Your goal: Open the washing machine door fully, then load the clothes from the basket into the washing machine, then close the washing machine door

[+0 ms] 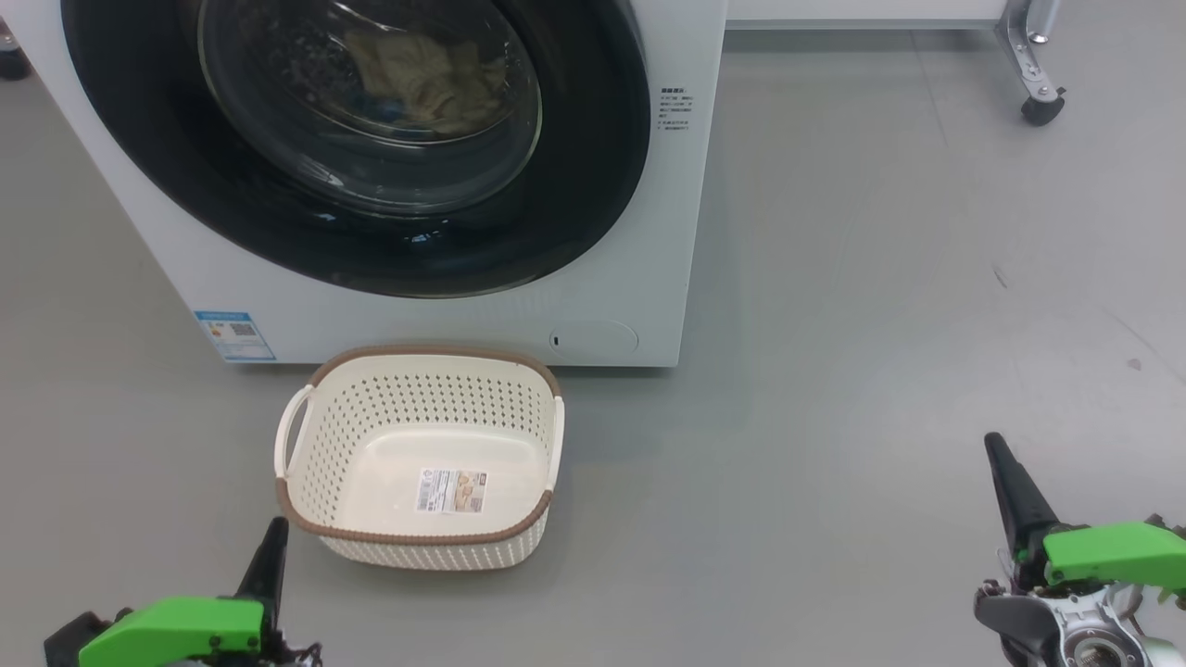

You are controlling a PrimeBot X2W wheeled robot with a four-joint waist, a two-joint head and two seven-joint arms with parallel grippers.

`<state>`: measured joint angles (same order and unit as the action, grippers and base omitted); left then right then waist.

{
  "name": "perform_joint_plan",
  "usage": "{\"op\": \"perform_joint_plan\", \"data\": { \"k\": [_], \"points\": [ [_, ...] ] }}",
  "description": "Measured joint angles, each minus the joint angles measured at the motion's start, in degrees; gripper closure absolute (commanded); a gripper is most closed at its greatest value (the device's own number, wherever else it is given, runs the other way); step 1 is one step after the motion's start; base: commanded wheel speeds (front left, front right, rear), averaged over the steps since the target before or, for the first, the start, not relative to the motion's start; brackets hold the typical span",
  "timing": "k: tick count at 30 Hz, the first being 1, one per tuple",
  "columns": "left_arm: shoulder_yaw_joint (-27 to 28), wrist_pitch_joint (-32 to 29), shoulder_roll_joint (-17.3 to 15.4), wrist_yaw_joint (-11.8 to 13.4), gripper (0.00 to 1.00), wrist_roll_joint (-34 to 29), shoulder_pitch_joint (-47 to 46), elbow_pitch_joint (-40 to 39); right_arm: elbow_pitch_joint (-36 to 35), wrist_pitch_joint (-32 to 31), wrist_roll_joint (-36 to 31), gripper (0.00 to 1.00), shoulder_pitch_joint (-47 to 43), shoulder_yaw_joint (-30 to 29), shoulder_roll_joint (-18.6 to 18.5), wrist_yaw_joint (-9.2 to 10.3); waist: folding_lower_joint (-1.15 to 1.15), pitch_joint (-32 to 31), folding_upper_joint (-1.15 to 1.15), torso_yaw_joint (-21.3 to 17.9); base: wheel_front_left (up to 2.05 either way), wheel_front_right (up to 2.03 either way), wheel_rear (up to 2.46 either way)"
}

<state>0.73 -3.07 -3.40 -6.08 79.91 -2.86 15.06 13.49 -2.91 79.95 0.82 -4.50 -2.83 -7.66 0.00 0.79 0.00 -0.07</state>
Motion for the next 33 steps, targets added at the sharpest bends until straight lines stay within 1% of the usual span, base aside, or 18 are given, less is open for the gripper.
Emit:
{"op": "perform_joint_plan", "data": {
  "k": [21, 33],
  "points": [
    [3.2, -2.8, 0.7, -1.0, 1.00, 12.0, -0.4, 0.5, 2.1, -1.7, 13.2, 1.00, 1.9, -1.0, -0.1, 0.01, 0.00, -0.6, 0.00, 0.1, 0.00, 0.00, 0.00],
    [3.3, -2.8, 0.8, -1.0, 1.00, 12.1, -0.4, 0.6, 2.1, -1.7, 13.4, 1.00, 2.2, -1.2, -0.1, 0.01, 0.00, -0.6, 0.00, 0.1, 0.00, 0.00, 0.00]
  ]
}}
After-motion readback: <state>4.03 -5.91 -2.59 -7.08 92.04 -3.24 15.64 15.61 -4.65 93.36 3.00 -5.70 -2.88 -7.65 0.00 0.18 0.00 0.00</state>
